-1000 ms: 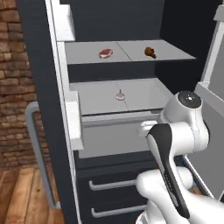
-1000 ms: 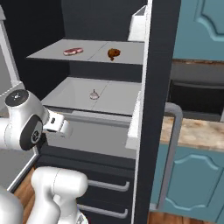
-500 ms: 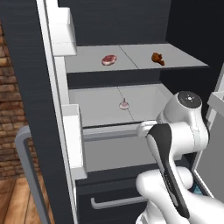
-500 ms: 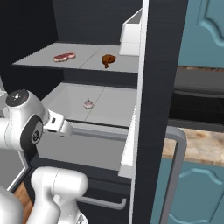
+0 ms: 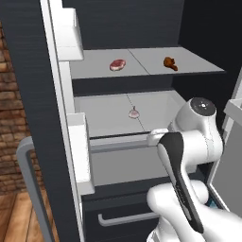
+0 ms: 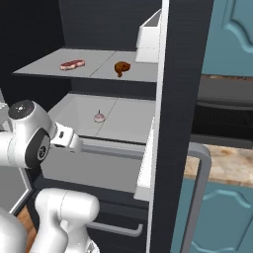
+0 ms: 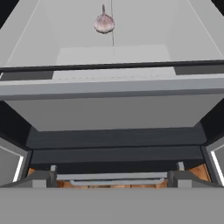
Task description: Gather the lemon and garlic from the fridge and place them on a tray on the dining counter. Then gather the chicken drumstick and steak from the fridge and place them on the other tray.
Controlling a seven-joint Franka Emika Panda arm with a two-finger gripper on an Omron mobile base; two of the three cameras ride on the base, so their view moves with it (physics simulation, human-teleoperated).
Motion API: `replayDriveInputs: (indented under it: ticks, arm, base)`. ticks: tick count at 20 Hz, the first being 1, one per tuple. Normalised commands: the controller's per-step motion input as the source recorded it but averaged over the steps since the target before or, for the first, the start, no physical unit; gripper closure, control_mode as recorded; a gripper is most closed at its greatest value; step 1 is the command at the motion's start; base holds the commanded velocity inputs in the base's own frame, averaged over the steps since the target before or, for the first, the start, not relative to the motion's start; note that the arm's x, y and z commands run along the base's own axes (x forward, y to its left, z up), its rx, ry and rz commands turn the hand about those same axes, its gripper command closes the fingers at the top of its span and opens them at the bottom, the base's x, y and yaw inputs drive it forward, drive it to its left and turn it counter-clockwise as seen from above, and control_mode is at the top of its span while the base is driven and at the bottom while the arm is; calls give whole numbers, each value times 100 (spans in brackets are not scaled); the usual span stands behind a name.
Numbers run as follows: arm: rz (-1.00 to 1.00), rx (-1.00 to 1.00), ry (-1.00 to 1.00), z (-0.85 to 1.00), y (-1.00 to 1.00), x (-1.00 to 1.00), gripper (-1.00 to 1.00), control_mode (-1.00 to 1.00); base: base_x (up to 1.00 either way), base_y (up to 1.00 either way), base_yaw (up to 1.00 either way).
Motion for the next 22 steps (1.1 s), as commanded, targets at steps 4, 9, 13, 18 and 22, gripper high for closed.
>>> replayDriveInputs:
  ticks: [4, 9, 13, 18, 22]
  arm:
    - [0, 0, -5, 6, 0, 90, -100, -100]
    - [0, 0, -2, 0, 0, 87, -100, -100]
    - [0, 0, 0, 0, 0, 79, -100, -100]
    - [0, 0, 6, -3, 5, 75, -100, -100]
    - [0, 0, 7, -9, 1, 80, -100, -100]
  base:
    - [0, 0, 0]
    - [0, 0, 0]
    - [0, 0, 0]
    - [0, 0, 0]
    - [0, 0, 0]
